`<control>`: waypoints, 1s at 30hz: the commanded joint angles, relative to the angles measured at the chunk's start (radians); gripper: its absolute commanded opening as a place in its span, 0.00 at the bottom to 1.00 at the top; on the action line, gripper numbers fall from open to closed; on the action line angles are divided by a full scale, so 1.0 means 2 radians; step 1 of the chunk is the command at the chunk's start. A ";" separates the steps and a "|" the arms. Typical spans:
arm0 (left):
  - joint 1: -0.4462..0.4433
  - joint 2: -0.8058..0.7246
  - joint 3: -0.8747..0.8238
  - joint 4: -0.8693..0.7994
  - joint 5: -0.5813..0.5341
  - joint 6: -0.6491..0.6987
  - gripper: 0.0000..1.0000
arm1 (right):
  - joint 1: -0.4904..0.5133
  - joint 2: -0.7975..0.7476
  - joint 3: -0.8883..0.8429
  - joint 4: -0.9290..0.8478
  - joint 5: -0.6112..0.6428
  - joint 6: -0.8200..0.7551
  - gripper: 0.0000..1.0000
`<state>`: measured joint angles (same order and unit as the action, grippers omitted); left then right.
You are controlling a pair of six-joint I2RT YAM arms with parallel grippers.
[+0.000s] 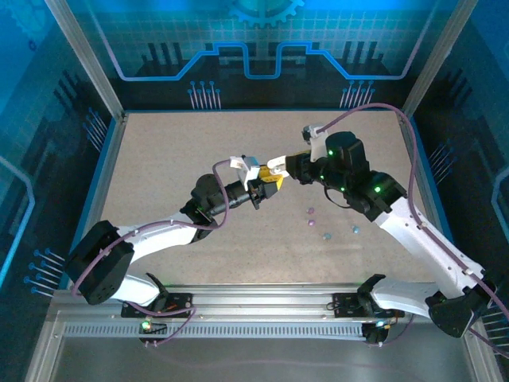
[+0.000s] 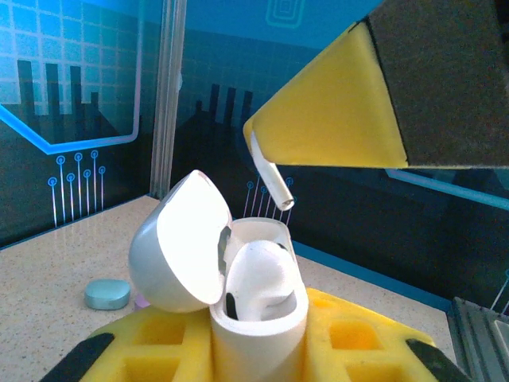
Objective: Insert the wireless bluetooth earbuds into the charging case
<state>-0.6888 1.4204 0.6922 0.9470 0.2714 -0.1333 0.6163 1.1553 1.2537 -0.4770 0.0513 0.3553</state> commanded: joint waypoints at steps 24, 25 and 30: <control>0.003 0.003 0.008 0.044 0.008 -0.020 0.24 | 0.017 -0.002 -0.006 -0.024 -0.046 -0.125 0.33; 0.004 0.003 0.008 0.045 0.008 -0.020 0.24 | 0.017 -0.001 -0.006 -0.026 -0.048 -0.125 0.33; 0.004 0.003 0.010 0.045 0.010 -0.019 0.24 | 0.017 0.001 -0.004 -0.026 -0.050 -0.119 0.37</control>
<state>-0.6888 1.4223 0.6922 0.9775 0.2855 -0.1596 0.6350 1.1706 1.2552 -0.5144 -0.0170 0.1299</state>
